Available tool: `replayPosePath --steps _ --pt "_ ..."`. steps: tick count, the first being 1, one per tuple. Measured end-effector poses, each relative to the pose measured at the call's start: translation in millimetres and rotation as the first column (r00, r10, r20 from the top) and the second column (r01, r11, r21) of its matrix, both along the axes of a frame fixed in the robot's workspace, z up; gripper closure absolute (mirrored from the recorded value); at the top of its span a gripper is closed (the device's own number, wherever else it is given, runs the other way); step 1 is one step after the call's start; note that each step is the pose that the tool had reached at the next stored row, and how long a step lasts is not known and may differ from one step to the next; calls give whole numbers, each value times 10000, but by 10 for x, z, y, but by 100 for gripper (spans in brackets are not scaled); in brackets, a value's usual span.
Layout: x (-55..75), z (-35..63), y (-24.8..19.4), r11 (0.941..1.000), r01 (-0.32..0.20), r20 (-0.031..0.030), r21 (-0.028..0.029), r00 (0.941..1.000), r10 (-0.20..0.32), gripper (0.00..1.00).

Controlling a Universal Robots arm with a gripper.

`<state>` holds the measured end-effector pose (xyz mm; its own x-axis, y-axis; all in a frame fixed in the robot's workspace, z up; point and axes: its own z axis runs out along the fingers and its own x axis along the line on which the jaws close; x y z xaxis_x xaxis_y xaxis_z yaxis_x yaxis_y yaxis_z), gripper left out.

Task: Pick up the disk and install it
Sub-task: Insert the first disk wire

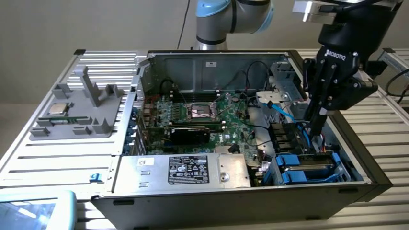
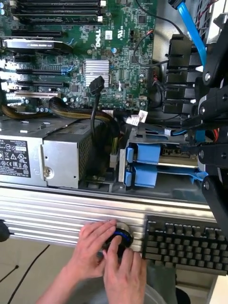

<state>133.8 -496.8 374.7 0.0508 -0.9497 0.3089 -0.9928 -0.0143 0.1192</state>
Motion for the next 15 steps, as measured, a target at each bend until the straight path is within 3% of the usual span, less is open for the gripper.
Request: replayPosePath --steps 2,5,9,15 --pt "0 -1 0 9999 109 100 -7 9999 -109 75" --pt "-1 -1 -2 9998 216 126 -9 9997 -216 75" --pt "-16 -2 -4 9997 250 241 -9 9994 -249 75" --pt "-80 -1 -24 9997 250 258 -18 9994 -249 75"
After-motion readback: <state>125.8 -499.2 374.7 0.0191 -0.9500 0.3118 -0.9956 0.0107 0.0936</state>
